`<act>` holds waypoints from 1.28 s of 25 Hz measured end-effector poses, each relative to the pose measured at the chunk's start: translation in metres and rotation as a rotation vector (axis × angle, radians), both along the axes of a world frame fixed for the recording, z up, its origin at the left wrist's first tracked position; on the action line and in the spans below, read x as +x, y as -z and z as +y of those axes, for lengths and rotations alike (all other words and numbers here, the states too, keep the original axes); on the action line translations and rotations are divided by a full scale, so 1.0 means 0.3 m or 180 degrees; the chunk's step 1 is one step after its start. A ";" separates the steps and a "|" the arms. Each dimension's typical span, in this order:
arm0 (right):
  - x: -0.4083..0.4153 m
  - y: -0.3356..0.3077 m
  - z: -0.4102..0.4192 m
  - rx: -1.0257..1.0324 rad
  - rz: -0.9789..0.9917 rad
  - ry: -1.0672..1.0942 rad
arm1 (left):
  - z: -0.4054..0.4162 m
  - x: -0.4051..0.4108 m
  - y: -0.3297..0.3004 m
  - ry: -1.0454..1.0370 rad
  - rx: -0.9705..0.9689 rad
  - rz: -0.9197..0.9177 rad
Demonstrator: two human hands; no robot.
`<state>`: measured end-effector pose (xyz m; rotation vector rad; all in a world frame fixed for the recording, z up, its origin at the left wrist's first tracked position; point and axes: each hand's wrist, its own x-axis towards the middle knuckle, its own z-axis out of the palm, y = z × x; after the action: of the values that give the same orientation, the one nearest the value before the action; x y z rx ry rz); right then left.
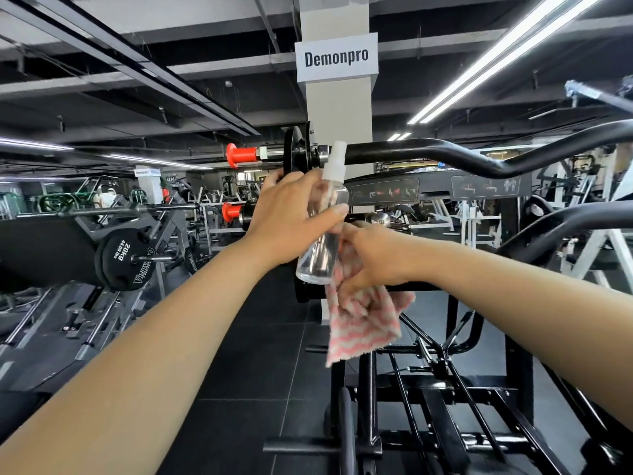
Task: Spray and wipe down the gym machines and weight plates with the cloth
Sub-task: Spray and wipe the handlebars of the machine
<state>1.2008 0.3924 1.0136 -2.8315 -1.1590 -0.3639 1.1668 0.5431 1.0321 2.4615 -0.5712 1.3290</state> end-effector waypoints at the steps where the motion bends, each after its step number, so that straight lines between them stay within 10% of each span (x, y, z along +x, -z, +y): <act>1: 0.007 0.011 0.028 -0.0318 0.0018 0.0189 | -0.002 0.000 0.001 -0.0059 0.0060 -0.0022; 17: 0.026 -0.096 -0.253 -0.0069 0.0540 0.0164 | -0.012 -0.013 -0.006 -0.0503 0.0438 0.0150; 20: 0.004 -0.129 -0.304 -0.0997 -0.0067 0.0852 | -0.018 -0.018 -0.008 -0.0463 0.0325 0.0216; 23: -0.011 -0.099 -0.238 -0.0280 -0.0383 0.0410 | -0.027 -0.021 -0.009 -0.0414 0.0203 0.0270; 32: 0.061 0.067 0.074 -0.0917 -0.0981 0.0026 | -0.036 -0.025 0.003 -0.0378 -0.0089 0.0290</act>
<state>1.2191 0.4145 0.9934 -3.1076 -1.3519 -0.7095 1.1593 0.5324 1.0314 2.5527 -0.3878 1.2501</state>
